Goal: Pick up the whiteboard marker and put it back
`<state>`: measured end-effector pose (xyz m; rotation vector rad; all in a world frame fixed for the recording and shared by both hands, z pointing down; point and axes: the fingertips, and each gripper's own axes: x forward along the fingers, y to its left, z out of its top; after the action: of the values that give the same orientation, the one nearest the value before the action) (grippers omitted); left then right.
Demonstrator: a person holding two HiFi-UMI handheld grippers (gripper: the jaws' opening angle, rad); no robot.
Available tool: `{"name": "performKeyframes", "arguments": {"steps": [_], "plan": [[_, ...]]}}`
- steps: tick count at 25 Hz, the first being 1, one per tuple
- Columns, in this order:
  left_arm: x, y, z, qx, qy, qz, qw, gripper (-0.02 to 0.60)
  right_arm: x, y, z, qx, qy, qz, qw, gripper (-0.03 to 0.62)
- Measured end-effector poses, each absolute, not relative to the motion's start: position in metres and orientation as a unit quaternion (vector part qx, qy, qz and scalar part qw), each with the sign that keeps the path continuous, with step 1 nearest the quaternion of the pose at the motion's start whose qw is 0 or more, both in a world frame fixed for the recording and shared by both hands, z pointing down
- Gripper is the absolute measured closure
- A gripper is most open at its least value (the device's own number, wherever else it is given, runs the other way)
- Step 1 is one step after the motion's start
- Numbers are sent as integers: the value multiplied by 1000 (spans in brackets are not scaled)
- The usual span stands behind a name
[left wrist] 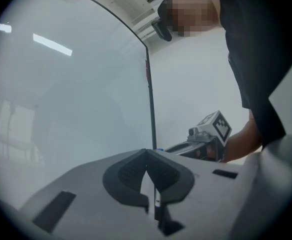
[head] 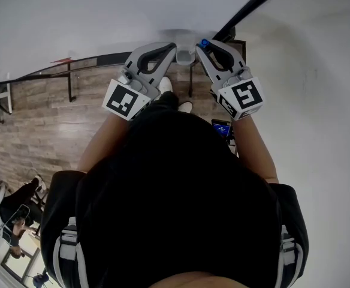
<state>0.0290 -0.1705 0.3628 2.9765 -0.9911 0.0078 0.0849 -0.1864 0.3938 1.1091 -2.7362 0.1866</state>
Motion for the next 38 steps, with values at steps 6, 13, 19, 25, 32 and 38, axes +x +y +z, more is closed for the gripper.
{"name": "performKeyframes", "arguments": {"steps": [6,13,19,25,32,38], "plan": [[25,-167,372,950,-312,4,9,578,78,-190,421,381,-916,72,99,530],[20,-163,385,951,-308,11,18,578,71,-191,453,388,-910,93,109,530],[21,-161,396,951,-309,14,18,578,67,-194,470,394,-906,113,106,529],[22,-162,411,951,-308,20,22,578,65,-197,487,396,-902,133,109,529],[22,-160,417,950,-310,23,18,578,63,-200,504,400,-895,159,115,529],[22,-159,413,951,-308,22,22,578,61,-198,526,397,-891,169,140,529]]}}
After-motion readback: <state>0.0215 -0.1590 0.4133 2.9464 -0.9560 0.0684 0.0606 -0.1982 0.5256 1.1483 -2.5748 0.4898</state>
